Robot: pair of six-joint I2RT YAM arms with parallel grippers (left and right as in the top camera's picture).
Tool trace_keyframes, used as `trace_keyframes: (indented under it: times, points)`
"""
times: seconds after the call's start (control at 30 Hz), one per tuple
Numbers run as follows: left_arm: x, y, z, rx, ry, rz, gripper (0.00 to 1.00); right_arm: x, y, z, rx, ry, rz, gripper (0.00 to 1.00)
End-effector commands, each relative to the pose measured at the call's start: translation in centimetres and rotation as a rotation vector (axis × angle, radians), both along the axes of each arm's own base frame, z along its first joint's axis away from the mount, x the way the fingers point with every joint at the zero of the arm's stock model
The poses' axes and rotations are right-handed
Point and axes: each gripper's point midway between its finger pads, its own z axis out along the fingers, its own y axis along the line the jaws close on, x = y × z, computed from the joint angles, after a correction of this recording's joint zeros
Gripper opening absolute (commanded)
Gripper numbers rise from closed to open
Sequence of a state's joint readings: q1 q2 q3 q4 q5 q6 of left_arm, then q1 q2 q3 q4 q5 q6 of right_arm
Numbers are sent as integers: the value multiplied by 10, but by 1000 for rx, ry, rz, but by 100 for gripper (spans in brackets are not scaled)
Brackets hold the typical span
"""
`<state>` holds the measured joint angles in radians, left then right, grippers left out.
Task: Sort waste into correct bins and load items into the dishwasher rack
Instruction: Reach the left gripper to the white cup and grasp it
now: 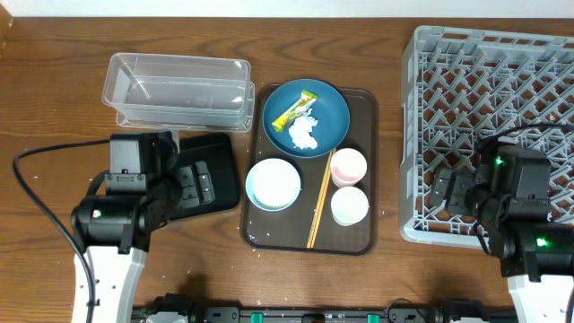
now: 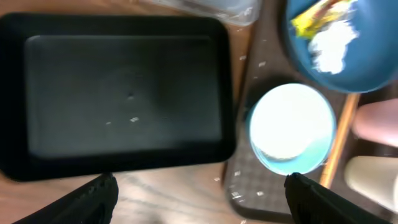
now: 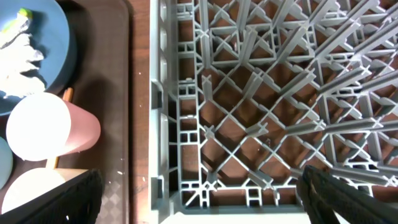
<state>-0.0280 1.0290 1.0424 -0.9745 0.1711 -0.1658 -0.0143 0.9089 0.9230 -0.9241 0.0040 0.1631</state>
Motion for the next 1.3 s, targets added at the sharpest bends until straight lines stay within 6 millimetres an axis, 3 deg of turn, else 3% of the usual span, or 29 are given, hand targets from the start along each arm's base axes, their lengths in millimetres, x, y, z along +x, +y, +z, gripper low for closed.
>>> trace_keyframes:
  times: [0.0,0.17,0.33,0.57,0.83,0.93,1.03,1.2,1.27]
  points:
    - [9,-32,16,-164,-46,-81,88,3,-2,13,-27,-33,6,99]
    - [21,-72,17,-206,-68,-204,86,1,-2,12,-30,-25,3,99]
    - [22,-128,0,-226,-21,-350,82,1,-3,11,-30,-22,3,99]
    - [5,-198,-50,-205,125,-538,80,0,-2,11,-30,-22,4,99]
    - [-15,-253,-107,-172,238,-658,72,0,-3,11,-30,-21,3,99]
    - [-19,-262,-122,-162,263,-674,54,0,-3,11,-30,-20,3,99]
    - [-20,-262,-132,-153,286,-670,47,0,-3,11,-30,-19,4,99]
    - [-20,-262,-132,-152,291,-670,6,0,-3,10,-31,-16,3,99]
    - [-19,-260,-127,-158,278,-666,6,-1,-4,10,-38,-11,-2,99]
